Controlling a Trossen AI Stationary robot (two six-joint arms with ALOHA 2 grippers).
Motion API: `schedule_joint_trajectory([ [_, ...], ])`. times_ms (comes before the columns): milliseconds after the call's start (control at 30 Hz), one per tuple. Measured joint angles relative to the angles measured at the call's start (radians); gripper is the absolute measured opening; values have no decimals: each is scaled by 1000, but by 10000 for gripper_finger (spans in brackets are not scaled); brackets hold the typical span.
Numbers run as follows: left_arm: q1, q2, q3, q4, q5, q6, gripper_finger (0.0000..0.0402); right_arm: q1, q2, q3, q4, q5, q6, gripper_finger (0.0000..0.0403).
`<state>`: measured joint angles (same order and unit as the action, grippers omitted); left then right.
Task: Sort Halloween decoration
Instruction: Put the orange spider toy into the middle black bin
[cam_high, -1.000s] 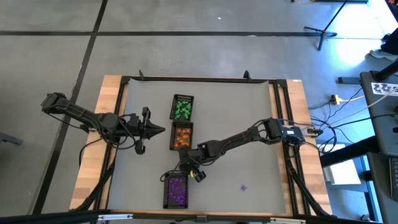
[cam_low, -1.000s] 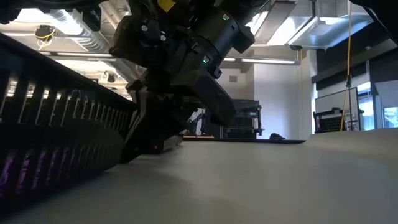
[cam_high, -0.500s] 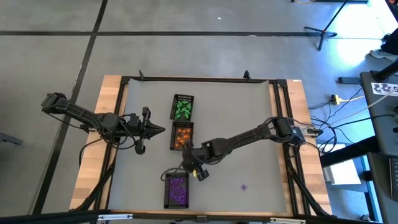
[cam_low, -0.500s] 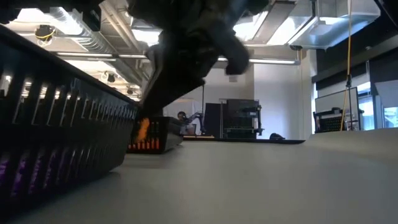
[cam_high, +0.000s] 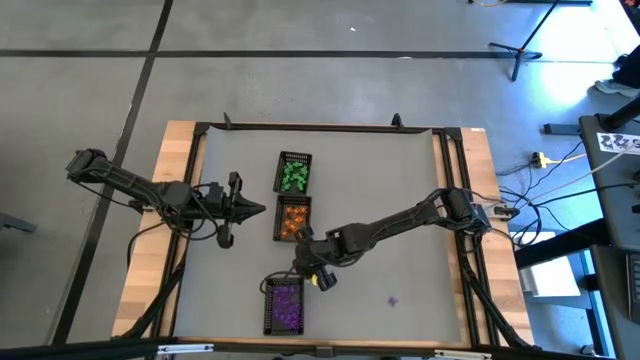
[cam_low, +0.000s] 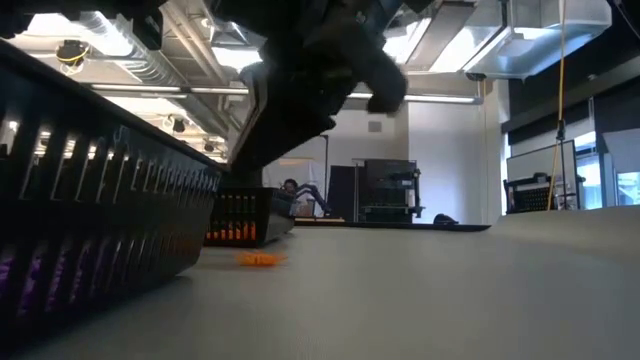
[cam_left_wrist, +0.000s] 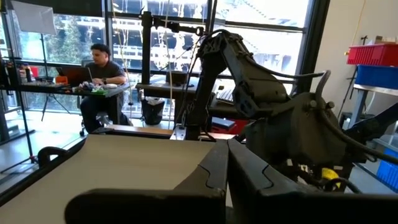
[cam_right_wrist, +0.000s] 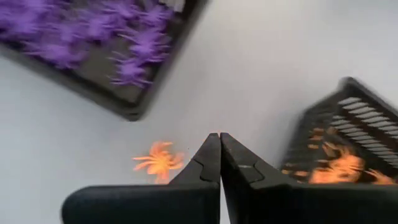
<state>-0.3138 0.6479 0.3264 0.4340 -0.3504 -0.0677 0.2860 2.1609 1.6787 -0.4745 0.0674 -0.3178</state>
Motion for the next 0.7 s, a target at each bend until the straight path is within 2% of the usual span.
schedule_joint_trajectory([
  [133, 0, 0, 0, 0, 0, 0, 0, -7, 4, 0, -46, -120, 44, 11],
  [367, 0, 0, 0, 0, 0, 0, 0, -5, 30, 0, -99, -127, 106, 85],
  [533, 0, 0, 0, 1, 0, 0, 0, -4, 49, -49, -46, -128, 140, 145],
  [700, 0, 0, 0, 0, 0, 0, 0, -5, 47, -104, 16, -114, 190, 165],
])
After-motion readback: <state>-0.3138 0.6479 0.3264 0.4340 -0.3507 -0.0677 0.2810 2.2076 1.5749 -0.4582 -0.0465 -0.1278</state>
